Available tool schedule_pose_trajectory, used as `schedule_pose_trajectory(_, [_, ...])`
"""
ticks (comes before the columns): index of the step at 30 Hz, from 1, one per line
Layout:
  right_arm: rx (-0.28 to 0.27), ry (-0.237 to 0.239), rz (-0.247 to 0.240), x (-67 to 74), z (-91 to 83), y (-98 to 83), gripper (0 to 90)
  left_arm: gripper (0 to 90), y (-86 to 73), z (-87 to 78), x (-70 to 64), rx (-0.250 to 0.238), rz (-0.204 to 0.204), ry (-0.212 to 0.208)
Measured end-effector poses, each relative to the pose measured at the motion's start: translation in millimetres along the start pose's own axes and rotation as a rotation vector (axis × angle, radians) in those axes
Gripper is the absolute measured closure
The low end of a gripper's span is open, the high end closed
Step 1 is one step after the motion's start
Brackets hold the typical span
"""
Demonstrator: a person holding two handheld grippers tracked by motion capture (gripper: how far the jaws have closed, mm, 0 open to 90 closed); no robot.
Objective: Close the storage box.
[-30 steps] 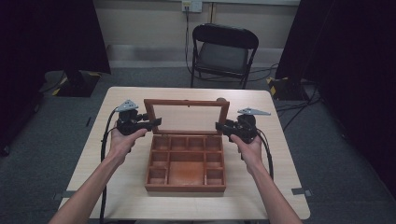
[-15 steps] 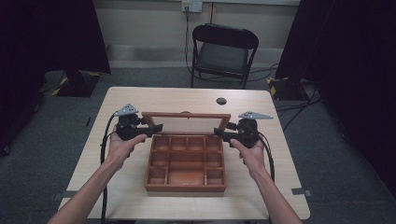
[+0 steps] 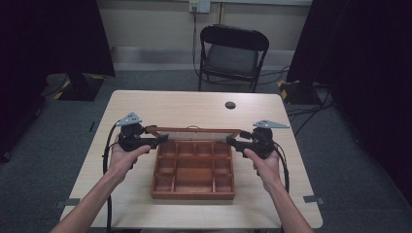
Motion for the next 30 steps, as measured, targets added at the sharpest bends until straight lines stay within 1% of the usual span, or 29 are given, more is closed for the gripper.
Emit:
schedule_pose_trajectory(1, [0.016, -0.009, -0.001, -2.5, -0.1, -4.8, 29.0, 28.2, 0.0, -0.3, 0.6, 0.008, 0.002, -0.011])
schedule_pose_trajectory(2, [0.016, -0.009, -0.001, -2.5, -0.1, -4.8, 29.0, 28.1, 0.0, -0.3, 0.6, 0.008, 0.002, -0.011])
schedule_pose_trajectory(3, [0.034, -0.016, 0.008, -6.0, 0.2, -8.0, 29.3, 28.2, 0.4, -0.2, 0.9, 0.004, 0.002, -0.012])
schedule_pose_trajectory(4, [0.034, -0.016, 0.008, -6.0, 0.2, -8.0, 29.3, 28.2, 0.7, -0.1, 1.0, 0.000, -0.002, -0.011])
schedule_pose_trajectory(6, [0.040, -0.052, 0.003, -13.2, -0.2, -9.8, 30.5, 28.4, 1.1, -0.2, 1.0, 0.002, 0.002, -0.003])
schedule_pose_trajectory(7, [0.038, -0.060, 0.008, -15.5, -0.4, -10.1, 30.8, 28.5, 1.5, -0.4, 0.8, 0.003, 0.008, -0.003])
schedule_pose_trajectory(10, [0.040, -0.071, 0.017, -19.3, -1.3, -10.5, 31.0, 28.3, 1.3, -0.3, 0.4, 0.000, 0.002, -0.002])
schedule_pose_trajectory(11, [0.043, -0.102, 0.007, -23.7, -2.4, -10.8, 31.2, 28.0, 0.5, -0.7, 0.4, 0.005, 0.004, -0.004])
schedule_pose_trajectory(12, [0.043, -0.102, 0.007, -23.7, -2.4, -10.8, 31.2, 27.6, 0.5, -0.7, 0.4, 0.005, 0.004, -0.004])
schedule_pose_trajectory(14, [0.048, -0.124, -0.005, -28.8, -4.6, -11.0, 31.6, 27.7, 0.0, -1.6, 0.4, 0.003, 0.001, -0.005])
schedule_pose_trajectory(15, [0.049, -0.132, 0.004, -30.7, -5.4, -10.8, 32.4, 27.6, -0.2, -1.8, 0.2, 0.004, 0.001, -0.006])
schedule_pose_trajectory(17, [0.043, -0.126, 0.028, -35.7, -6.9, -9.9, 32.4, 27.5, -1.0, -2.2, -0.2, 0.007, 0.003, -0.005])
schedule_pose_trajectory(19, [0.033, -0.147, 0.030, -41.3, -8.4, -8.5, 32.4, 27.4, -1.5, -2.6, -0.9, 0.009, 0.005, -0.004])
schedule_pose_trajectory(21, [0.028, -0.148, 0.035, -43.5, -10.1, -6.6, 32.2, 27.4, -1.7, -3.2, -2.0, 0.010, 0.007, -0.003])
schedule_pose_trajectory(23, [0.022, -0.138, 0.037, -42.4, -11.8, -3.1, 32.0, 27.4, -1.6, -4.2, -3.4, 0.007, 0.010, -0.003])
schedule_pose_trajectory(26, [0.018, -0.125, 0.037, -39.3, -13.9, 1.3, 31.7, 27.0, -1.9, -5.5, -5.5, 0.000, 0.010, -0.003])
schedule_pose_trajectory(28, [0.010, -0.103, 0.033, -34.2, -17.0, 9.9, 31.4, 26.2, -5.6, -7.9, -8.5, 0.005, 0.013, -0.001])
schedule_pose_trajectory(30, [0.009, -0.100, 0.027, -32.8, -18.0, 13.0, 30.9, 25.2, -7.4, -8.2, -9.6, 0.010, 0.019, -0.001])
Point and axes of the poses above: each handheld gripper's, and its own axes: z roughly forward along the jaws, y roughly out of its top, x roughly to its left, the point moved 8 cm from there along z, roughly forward along the jaws, and after that the axes turned 9 degrees about -y, right-handed, at the moved point
